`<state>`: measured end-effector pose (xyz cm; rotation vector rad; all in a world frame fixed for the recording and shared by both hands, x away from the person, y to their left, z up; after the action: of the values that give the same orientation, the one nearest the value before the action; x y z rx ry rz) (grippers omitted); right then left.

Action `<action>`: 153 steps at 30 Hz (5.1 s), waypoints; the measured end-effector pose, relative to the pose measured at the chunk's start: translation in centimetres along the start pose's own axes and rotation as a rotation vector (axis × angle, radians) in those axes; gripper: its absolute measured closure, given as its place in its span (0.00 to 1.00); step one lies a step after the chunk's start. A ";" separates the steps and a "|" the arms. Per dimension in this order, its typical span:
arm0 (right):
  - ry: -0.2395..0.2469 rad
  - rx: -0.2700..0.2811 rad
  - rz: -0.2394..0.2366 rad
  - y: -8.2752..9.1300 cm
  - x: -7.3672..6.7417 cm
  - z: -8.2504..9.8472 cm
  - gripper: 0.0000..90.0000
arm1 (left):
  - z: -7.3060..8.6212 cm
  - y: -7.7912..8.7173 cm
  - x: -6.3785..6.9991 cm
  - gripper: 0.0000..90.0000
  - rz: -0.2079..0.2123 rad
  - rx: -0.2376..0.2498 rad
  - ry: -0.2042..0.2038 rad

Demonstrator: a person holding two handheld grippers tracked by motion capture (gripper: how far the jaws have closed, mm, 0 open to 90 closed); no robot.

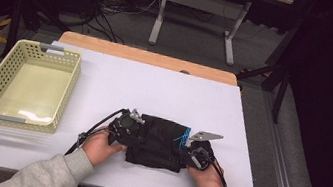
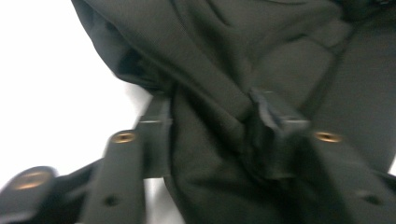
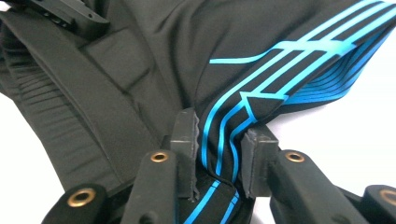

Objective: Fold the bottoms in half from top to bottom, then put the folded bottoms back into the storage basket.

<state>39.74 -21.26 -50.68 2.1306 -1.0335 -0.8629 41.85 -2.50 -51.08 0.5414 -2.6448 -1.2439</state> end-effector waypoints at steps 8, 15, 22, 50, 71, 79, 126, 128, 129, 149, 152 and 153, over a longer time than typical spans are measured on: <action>0.039 0.033 0.026 0.2 -0.2 0.1 0.86 | -0.2 0.2 0.1 0.79 0.005 0.007 -0.003; 0.047 0.048 0.041 0.7 -0.1 -0.3 0.88 | -0.4 1.1 -0.1 0.81 0.016 0.023 0.000; 0.039 0.088 0.026 1.9 -0.4 -0.9 0.91 | -1.1 2.6 -0.1 0.81 0.028 0.049 -0.007; 0.056 0.224 0.004 4.6 -2.3 -4.5 0.91 | -3.4 7.2 -1.4 0.81 -0.028 0.151 -0.030; 0.086 0.248 -0.004 4.4 -3.9 -6.1 0.91 | -3.1 9.1 -2.4 0.81 -0.061 0.159 -0.033; 0.093 0.246 -0.015 4.0 -4.6 -6.7 0.91 | -2.7 9.9 -2.9 0.81 -0.075 0.154 -0.029; 0.247 0.223 -0.135 -2.1 -13.2 -15.1 0.91 | 3.5 19.6 -8.3 0.81 -0.219 0.164 0.058; 0.247 0.221 -0.137 -2.4 -13.5 -15.3 0.91 | 3.7 20.0 -8.6 0.81 -0.224 0.163 0.058; 0.248 0.220 -0.140 -2.5 -13.7 -15.4 0.91 | 3.7 20.0 -8.6 0.81 -0.224 0.163 0.058; 0.296 0.218 -0.153 -4.9 -17.8 -18.2 0.91 | 6.5 23.9 -11.3 0.81 -0.275 0.180 0.072; 0.296 0.216 -0.154 -5.3 -18.4 -18.6 0.91 | 7.1 24.5 -11.8 0.81 -0.275 0.176 0.073; 0.296 0.214 -0.154 -5.6 -18.7 -18.8 0.91 | 7.2 24.7 -12.1 0.81 -0.281 0.178 0.069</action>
<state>47.46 1.50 -38.22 2.4531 -0.8482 -0.4999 44.56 21.81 -36.69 0.9949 -2.7046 -1.0365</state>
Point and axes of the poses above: each handheld gripper's, and its own axes: y roughly backward along the jaws, z roughly out of its underside, x roughly to its right, the point moved 8 cm from there along -y, roughly forward along the jaws, and after that the axes turned 15 degrees about -y, right-handed, at the moved point
